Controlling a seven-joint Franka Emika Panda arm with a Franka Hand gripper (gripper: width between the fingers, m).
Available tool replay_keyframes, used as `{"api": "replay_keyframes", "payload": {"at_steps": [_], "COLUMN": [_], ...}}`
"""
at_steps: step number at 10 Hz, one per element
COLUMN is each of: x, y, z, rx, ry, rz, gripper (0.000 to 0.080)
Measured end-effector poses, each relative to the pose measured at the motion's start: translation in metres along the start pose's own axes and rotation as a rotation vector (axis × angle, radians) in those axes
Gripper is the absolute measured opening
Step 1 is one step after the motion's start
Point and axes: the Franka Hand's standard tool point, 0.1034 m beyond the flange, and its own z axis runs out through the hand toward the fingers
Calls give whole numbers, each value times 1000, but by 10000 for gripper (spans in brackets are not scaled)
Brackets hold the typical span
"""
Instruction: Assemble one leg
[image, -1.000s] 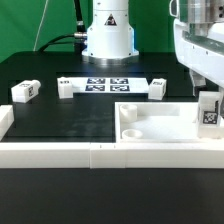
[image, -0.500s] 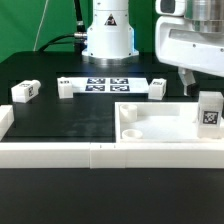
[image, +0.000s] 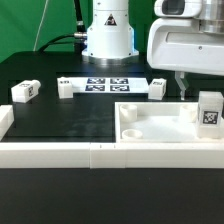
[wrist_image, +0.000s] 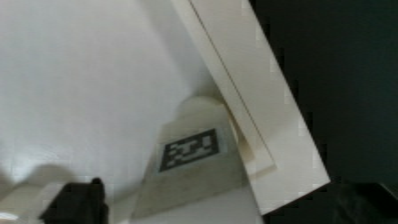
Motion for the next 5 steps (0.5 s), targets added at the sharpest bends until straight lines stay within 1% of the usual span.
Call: {"api": "replay_keyframes", "payload": {"at_steps": [4, 5], "x": [4, 4], "y": [6, 5], "z": [0, 0], "rx": [-1, 0], "ry": [2, 1], "rz": [-336, -318], "gripper": [649, 526]}}
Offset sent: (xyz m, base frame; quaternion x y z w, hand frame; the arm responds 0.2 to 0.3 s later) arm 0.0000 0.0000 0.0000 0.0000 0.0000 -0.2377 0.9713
